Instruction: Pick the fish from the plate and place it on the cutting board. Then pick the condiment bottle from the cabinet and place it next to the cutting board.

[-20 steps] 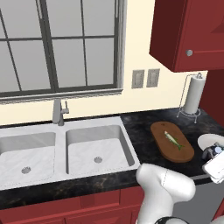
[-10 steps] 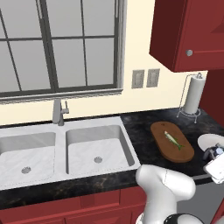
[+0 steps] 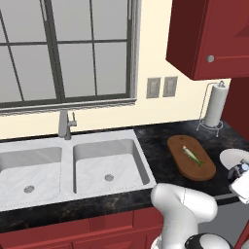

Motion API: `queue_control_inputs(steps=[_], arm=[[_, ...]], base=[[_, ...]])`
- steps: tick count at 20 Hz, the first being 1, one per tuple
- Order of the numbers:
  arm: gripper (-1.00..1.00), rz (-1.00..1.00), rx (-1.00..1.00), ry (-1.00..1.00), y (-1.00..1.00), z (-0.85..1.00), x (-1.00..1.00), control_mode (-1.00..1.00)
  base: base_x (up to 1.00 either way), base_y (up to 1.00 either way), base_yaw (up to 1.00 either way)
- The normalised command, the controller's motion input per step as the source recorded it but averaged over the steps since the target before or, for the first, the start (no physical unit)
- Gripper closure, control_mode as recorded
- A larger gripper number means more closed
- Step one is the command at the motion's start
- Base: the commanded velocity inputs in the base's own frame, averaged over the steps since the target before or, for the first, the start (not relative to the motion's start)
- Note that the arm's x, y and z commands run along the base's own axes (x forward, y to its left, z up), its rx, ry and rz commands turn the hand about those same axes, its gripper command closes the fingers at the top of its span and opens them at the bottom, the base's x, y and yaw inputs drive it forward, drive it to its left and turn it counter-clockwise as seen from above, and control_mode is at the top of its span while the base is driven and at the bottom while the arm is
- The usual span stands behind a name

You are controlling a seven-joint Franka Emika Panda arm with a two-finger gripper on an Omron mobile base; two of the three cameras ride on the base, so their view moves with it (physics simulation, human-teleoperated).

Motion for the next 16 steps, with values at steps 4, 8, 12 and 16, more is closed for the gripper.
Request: queue_control_inputs(steps=[4, 8, 12, 16], arm=[[1.00, -0.01, 0.08, 0.10, 0.00, 0.00, 0.11, -1.00], [1.00, -0.02, 0.10, 0.09, 0.00, -0.01, 0.12, -1.00], [1.00, -0.02, 0.10, 0.08, 0.00, -0.04, 0.11, -1.00], [1.00, -0.01, 0.09, 0.06, 0.00, -0.06, 0.08, -1.00]], base=[[0.00, 0.00, 0.00], [0.00, 0.00, 0.00], [0.00, 0.00, 0.00], [0.00, 0.00, 0.00]])
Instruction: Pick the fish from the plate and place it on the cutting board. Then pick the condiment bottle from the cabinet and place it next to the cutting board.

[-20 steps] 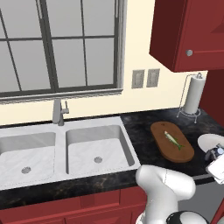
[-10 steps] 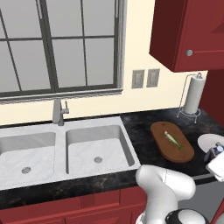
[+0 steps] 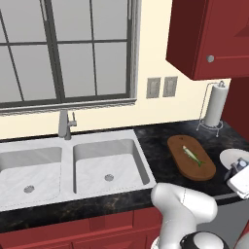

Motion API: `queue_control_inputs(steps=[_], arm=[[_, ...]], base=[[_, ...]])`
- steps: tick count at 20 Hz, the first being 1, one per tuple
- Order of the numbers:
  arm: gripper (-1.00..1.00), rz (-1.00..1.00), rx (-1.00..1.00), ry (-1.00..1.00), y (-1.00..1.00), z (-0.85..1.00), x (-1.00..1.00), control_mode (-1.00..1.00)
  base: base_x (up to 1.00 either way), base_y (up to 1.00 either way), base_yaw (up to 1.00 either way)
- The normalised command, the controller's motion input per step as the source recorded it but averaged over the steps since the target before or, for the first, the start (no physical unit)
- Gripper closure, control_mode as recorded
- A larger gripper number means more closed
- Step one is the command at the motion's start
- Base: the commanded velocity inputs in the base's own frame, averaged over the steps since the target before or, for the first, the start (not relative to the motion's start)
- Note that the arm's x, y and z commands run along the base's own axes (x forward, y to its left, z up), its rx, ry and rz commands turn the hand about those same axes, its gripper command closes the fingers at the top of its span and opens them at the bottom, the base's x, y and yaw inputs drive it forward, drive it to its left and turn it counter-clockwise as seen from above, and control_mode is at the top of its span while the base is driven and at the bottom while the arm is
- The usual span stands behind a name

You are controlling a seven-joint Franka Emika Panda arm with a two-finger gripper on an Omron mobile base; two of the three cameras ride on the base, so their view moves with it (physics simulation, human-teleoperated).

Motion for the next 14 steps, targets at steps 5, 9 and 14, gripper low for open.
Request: queue_control_inputs(steps=[5, 9, 14], arm=[[1.00, 0.00, 0.04, 0.00, 0.00, -0.17, 0.13, -1.00], [1.00, 0.00, 0.00, -0.02, 0.00, -0.28, 0.14, -1.00], [1.00, 0.00, 0.00, -0.04, 0.00, -0.33, 0.13, -1.00]], base=[[0.00, 0.00, 0.00], [0.00, 0.00, 0.00], [0.00, 0.00, 0.00]])
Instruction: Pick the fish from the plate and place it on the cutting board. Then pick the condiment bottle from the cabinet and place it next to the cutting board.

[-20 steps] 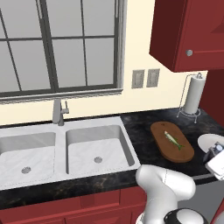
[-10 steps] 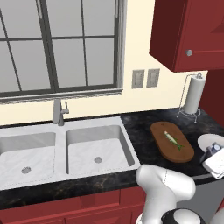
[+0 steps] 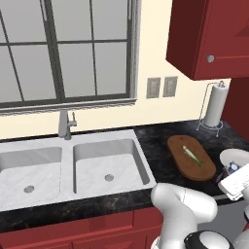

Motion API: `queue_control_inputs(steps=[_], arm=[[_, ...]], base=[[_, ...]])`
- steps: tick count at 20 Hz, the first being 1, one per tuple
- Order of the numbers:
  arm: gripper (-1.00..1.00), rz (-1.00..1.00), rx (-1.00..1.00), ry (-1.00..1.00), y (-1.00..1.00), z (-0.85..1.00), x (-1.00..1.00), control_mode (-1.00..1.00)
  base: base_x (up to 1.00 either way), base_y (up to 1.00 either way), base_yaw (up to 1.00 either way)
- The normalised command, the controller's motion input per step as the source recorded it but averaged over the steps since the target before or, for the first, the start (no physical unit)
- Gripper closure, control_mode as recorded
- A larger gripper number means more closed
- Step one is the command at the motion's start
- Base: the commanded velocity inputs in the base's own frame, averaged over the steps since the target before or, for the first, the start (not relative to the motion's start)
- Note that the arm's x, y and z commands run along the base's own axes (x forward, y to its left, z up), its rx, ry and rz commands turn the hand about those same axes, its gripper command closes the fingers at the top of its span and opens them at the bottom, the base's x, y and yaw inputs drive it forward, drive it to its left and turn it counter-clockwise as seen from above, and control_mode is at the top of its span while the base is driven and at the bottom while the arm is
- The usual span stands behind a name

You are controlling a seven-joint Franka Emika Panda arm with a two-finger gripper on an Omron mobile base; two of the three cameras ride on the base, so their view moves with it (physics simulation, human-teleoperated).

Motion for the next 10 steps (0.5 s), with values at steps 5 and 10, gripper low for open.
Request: queue_control_inputs(steps=[5, 10], arm=[[1.00, 0.00, 0.00, -0.02, 0.00, -0.31, 0.11, -1.00], [1.00, 0.00, 0.00, 0.00, 0.00, -0.26, 0.08, -1.00]], base=[[0.00, 0.00, 0.00], [0.00, 0.00, 0.00]])
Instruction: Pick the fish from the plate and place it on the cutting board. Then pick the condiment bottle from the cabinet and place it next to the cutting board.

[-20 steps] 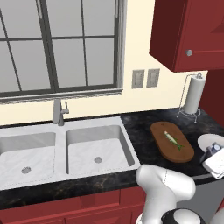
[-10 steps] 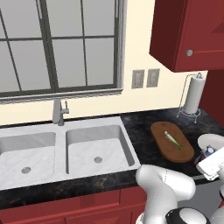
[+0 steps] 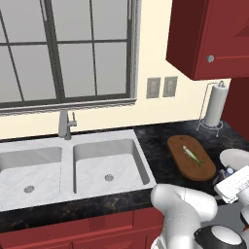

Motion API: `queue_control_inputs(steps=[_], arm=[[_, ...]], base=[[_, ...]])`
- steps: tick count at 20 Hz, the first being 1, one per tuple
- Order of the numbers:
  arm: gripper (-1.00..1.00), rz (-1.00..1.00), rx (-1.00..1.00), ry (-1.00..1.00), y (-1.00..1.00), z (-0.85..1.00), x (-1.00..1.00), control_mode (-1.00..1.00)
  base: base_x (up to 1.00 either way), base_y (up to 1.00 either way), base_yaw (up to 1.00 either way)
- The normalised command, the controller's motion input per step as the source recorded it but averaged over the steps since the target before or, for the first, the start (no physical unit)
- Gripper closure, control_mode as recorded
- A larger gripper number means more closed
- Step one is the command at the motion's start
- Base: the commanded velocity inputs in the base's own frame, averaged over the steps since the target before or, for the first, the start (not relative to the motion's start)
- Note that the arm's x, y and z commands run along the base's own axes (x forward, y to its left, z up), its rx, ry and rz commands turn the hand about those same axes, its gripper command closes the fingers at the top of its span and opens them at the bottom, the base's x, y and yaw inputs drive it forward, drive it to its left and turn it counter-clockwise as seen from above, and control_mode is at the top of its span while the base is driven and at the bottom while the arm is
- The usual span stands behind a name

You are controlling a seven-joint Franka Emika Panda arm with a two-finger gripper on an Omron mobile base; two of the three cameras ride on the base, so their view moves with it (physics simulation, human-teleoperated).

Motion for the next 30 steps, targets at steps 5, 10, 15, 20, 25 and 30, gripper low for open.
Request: queue_control_inputs(steps=[5, 10, 15, 20, 25, 30], arm=[[1.00, 0.00, -0.01, 0.00, 0.00, -0.26, 0.08, -1.00], [1.00, -0.01, -0.02, 0.00, 0.00, -0.25, 0.09, -1.00], [1.00, -0.01, -0.03, 0.00, 0.00, -0.29, 0.13, -1.00], [1.00, -0.01, -0.01, 0.00, 0.00, -0.25, 0.07, -1.00], [1.00, 0.00, 0.00, 0.00, 0.00, -0.30, 0.05, -1.00], [1.00, 0.00, 0.00, 0.00, 0.05, -0.16, 0.01, -1.00]], base=[[0.00, 0.00, 0.00], [0.00, 0.00, 0.00], [0.00, 0.00, 0.00], [0.00, 0.00, 0.00], [0.00, 0.00, 0.00], [0.00, 0.00, 0.00]])
